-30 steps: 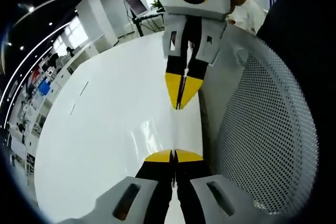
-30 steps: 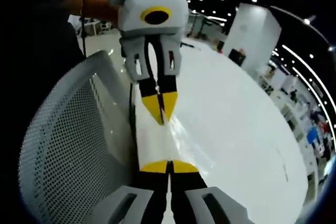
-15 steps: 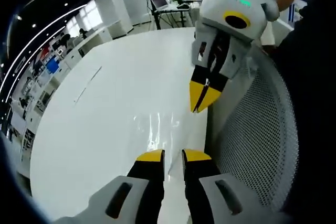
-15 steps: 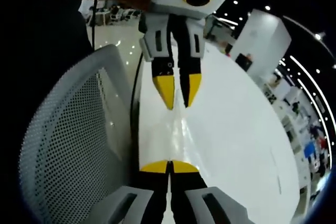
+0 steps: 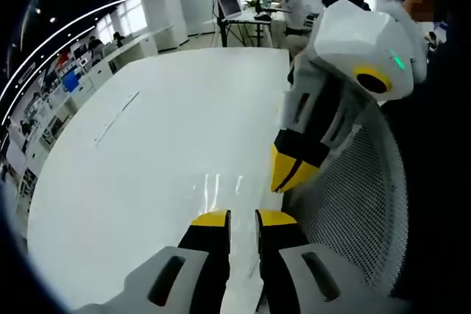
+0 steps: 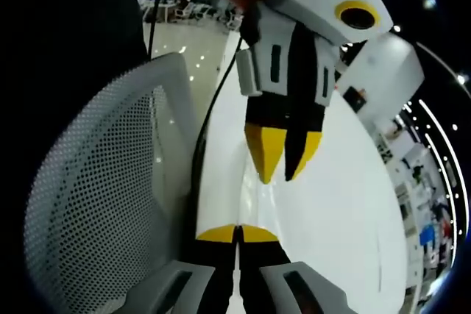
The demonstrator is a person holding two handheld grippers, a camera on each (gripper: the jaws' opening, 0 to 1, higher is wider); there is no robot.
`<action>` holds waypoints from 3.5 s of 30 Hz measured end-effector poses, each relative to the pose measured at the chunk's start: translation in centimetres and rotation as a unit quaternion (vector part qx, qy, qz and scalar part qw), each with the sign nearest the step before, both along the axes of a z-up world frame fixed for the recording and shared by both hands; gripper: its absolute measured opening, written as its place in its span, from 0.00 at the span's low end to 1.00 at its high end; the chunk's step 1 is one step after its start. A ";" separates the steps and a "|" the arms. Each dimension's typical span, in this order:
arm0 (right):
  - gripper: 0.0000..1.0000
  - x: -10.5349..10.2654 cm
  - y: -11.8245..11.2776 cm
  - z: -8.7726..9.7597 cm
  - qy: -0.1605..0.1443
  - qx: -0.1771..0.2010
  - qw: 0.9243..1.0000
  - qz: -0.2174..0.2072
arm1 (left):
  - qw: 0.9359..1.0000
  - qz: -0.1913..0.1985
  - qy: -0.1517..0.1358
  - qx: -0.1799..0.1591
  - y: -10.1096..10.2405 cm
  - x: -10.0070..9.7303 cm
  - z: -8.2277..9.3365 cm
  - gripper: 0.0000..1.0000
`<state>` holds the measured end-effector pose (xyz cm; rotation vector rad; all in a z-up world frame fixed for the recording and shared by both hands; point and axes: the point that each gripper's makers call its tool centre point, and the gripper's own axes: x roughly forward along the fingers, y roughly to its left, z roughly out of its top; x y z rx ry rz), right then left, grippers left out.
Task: Open the resealable bag by pulling the two sides of the seal apart until the entire bag opening is separated and visibly accessible.
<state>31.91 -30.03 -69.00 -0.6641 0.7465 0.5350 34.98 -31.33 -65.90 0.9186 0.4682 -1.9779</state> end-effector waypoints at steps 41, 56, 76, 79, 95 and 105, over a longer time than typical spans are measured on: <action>0.00 2.0 0.0 -0.1 -0.019 -0.009 0.999 -0.045 | 0.996 0.069 -0.031 -0.042 -2.7 1.3 -1.1 0.00; 0.00 2.2 -0.7 -0.1 -0.028 -0.014 0.996 -0.078 | 0.974 0.086 -0.088 -0.191 -6.2 2.9 4.4 0.00; 0.00 2.8 -3.2 2.0 -0.066 -0.028 0.991 -0.113 | 0.946 0.090 -0.116 -0.290 -8.2 3.0 9.4 0.00; 0.00 2.6 -3.4 1.8 -0.064 -0.027 0.991 -0.117 | 0.948 0.087 -0.117 -0.282 -8.2 3.0 8.8 0.00; 0.04 1.1 -4.5 0.9 -0.055 0.043 0.977 -0.199 | 0.975 0.068 -0.107 -0.185 -7.1 1.8 2.1 0.00; 0.12 -1.0 -5.4 1.2 -0.054 0.067 0.960 -0.265 | 0.980 0.068 -0.101 -0.157 -6.8 2.2 -0.1 0.00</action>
